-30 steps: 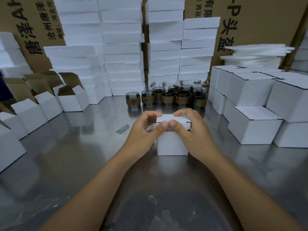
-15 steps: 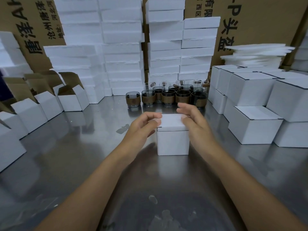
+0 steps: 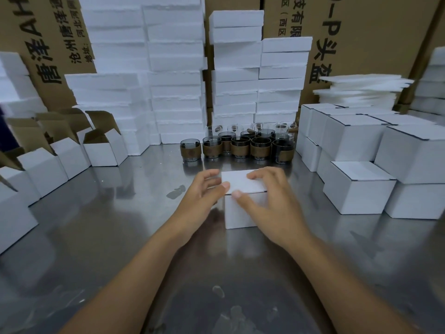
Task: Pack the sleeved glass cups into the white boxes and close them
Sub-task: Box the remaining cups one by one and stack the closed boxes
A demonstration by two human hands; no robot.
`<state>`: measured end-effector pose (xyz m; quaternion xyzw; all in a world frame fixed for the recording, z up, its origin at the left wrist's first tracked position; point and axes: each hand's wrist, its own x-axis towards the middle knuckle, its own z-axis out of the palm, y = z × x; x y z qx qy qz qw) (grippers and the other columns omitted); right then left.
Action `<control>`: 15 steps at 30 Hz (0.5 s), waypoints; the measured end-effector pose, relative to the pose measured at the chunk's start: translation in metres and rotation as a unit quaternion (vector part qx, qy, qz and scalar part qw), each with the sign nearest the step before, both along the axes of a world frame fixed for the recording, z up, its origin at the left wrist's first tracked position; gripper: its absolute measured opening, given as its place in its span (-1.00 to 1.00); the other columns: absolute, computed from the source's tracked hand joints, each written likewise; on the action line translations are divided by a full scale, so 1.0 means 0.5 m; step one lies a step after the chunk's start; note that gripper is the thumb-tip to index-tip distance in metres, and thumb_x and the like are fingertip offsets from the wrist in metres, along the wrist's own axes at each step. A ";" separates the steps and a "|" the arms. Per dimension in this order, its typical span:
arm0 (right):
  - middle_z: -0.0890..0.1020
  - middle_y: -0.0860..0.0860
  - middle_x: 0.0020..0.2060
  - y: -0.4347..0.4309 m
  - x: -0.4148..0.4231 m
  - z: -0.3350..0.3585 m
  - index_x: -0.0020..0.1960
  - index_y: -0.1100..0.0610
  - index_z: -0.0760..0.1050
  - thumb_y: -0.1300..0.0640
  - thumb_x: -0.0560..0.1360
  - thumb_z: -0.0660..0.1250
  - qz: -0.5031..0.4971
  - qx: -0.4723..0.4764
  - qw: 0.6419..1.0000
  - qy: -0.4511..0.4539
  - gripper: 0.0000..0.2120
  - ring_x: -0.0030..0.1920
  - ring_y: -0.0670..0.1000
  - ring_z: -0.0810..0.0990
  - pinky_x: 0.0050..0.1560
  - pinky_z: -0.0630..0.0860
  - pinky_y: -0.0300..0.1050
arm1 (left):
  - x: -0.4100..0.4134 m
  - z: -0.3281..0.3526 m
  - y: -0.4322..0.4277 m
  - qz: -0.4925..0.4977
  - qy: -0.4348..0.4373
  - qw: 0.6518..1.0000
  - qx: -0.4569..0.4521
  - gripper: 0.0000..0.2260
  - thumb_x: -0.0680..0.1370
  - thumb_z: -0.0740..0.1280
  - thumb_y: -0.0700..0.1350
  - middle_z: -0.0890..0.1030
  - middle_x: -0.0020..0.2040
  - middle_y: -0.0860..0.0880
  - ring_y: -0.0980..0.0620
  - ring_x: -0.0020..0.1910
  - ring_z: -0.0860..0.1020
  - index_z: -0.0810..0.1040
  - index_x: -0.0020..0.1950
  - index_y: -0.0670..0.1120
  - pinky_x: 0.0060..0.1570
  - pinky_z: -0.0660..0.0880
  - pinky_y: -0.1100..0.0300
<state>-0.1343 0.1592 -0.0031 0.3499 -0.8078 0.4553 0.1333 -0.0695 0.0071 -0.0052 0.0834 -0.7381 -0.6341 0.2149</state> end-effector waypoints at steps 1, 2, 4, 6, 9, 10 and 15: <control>0.32 -0.17 0.13 -0.001 0.006 0.001 0.19 -0.01 0.41 -0.36 0.29 0.26 -0.008 0.028 1.000 0.011 -0.40 0.17 -0.14 0.37 0.14 0.37 -0.13 | 0.003 0.001 0.002 0.000 0.005 1.000 0.002 -0.66 0.42 0.35 0.14 0.52 0.16 0.17 0.29 0.11 0.52 0.42 0.18 0.20 0.10 0.47 0.26; 0.31 -0.16 0.14 -0.005 0.013 0.001 0.21 0.00 0.39 -0.38 0.24 0.29 -0.020 0.047 0.998 0.021 -0.33 0.18 -0.11 0.37 0.16 0.39 -0.08 | 0.007 0.002 0.005 0.001 0.010 1.000 0.004 -0.60 0.36 0.36 0.19 0.52 0.15 0.17 0.33 0.06 0.53 0.43 0.17 0.20 -0.01 0.49 0.33; 0.28 -0.11 0.15 -0.016 0.024 0.001 0.22 0.01 0.36 -0.34 0.22 0.37 -0.045 0.049 0.998 0.021 -0.30 0.19 -0.05 0.36 0.17 0.42 -0.01 | 0.014 0.004 0.009 0.006 0.020 1.000 0.004 -0.52 0.26 0.36 0.24 0.54 0.13 0.14 0.35 0.01 0.54 0.43 0.16 0.18 -0.15 0.48 0.42; 0.26 -0.08 0.15 -0.025 0.033 -0.002 0.25 -0.02 0.34 -0.30 0.22 0.39 -0.070 0.042 0.997 0.006 -0.30 0.20 -0.02 0.35 0.17 0.43 0.00 | 0.017 0.003 0.010 0.012 0.021 1.000 0.006 -0.50 0.25 0.35 0.25 0.55 0.13 0.11 0.30 0.04 0.55 0.44 0.15 0.16 -0.08 0.48 0.37; 0.28 -0.05 0.16 -0.027 0.038 -0.005 0.31 -0.03 0.28 -0.24 0.26 0.38 -0.098 0.050 0.994 0.001 -0.30 0.22 0.00 0.35 0.15 0.42 -0.07 | 0.016 0.001 0.009 0.024 0.019 0.999 0.009 -0.67 0.39 0.32 0.16 0.56 0.15 0.03 0.13 0.15 0.53 0.45 0.12 0.14 0.16 0.46 0.17; 0.29 -0.05 0.16 -0.024 0.039 -0.004 0.32 -0.03 0.28 -0.22 0.26 0.39 -0.100 0.044 0.994 -0.006 -0.30 0.21 0.00 0.35 0.13 0.42 -0.10 | 0.017 0.002 0.008 0.029 0.019 0.999 0.010 -0.76 0.46 0.31 0.10 0.57 0.14 0.01 0.10 0.16 0.53 0.45 0.11 0.13 0.18 0.46 0.15; 0.32 -0.14 0.09 0.030 0.024 0.018 0.30 -0.10 0.29 -0.14 0.23 0.41 -0.115 0.026 0.993 -0.005 -0.32 0.17 -0.04 0.39 -0.04 0.27 -0.19 | 0.017 0.007 0.005 0.055 0.030 0.997 0.042 -0.85 0.58 0.24 -0.09 0.60 0.04 -0.05 0.03 0.05 0.59 0.44 0.15 -0.01 0.14 0.47 0.08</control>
